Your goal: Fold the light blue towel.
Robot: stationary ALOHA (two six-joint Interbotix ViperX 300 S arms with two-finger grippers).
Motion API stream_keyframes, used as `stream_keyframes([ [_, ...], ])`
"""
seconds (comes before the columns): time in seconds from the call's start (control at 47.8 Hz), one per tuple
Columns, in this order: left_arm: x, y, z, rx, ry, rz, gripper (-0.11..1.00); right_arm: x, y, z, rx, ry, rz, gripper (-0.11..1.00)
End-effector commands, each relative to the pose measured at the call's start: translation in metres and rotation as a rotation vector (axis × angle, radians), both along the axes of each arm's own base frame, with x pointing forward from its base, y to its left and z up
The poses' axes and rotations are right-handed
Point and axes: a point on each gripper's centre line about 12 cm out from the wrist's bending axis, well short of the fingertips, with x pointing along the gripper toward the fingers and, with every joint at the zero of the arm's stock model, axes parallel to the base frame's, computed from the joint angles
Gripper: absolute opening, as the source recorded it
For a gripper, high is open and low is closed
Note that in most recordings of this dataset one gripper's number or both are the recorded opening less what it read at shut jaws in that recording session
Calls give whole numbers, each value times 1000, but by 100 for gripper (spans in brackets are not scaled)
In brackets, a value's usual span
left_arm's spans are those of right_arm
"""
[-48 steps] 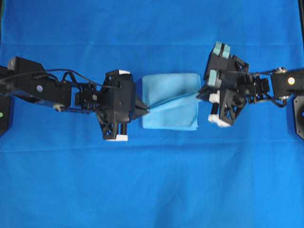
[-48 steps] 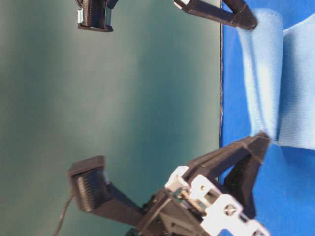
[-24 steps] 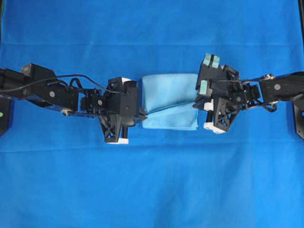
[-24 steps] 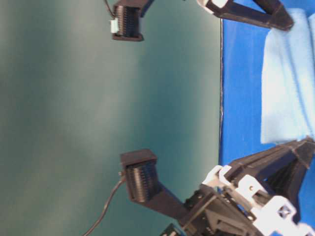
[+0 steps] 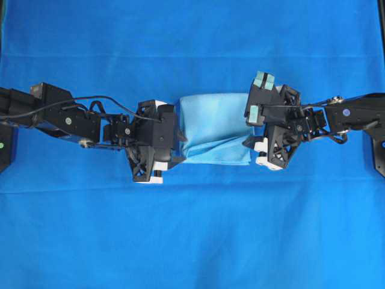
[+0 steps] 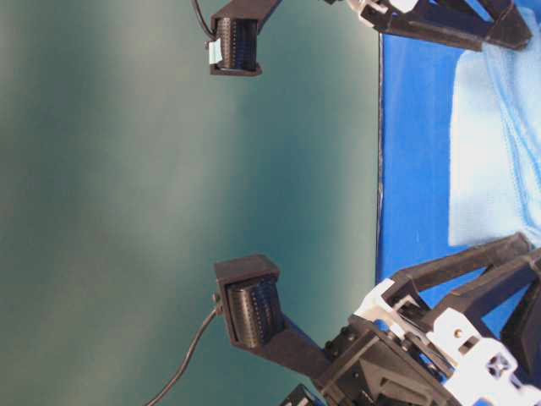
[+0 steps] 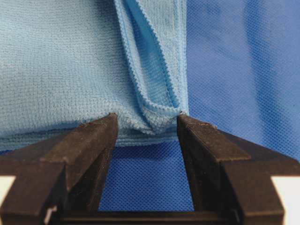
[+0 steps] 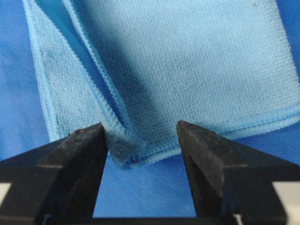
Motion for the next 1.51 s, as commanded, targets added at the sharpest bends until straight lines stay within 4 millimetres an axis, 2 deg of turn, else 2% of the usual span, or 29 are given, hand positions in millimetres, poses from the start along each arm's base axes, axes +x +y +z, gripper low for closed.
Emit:
stream_keyframes([
  [0.0,5,-1,17,4,-46,-7,51,9,3,15,-2,-46,10,62],
  [0.146,2,-1,45,4,-89,-8,51,11,12,41,-18,-90,24,62],
  [0.376,-19,-1,105,2,-167,-10,51,-1,22,101,-58,-171,27,62],
  [0.502,-37,-1,129,4,-213,-12,51,-21,18,130,-87,-212,12,62],
  [0.732,-80,0,165,2,-331,-12,51,-69,12,162,-136,-331,5,61],
  [0.836,-102,3,174,3,-379,-4,51,-93,8,177,-149,-403,-8,61],
  [1.004,-139,8,182,4,-443,17,51,-122,4,182,-179,-471,-14,61],
  [1.171,-177,8,186,5,-520,20,51,-149,2,173,-190,-530,-16,61],
  [1.317,-202,11,173,4,-542,33,51,-166,2,158,-181,-560,-20,61],
  [1.484,-227,13,152,-6,-549,57,50,-173,2,144,-185,-585,-13,61],
])
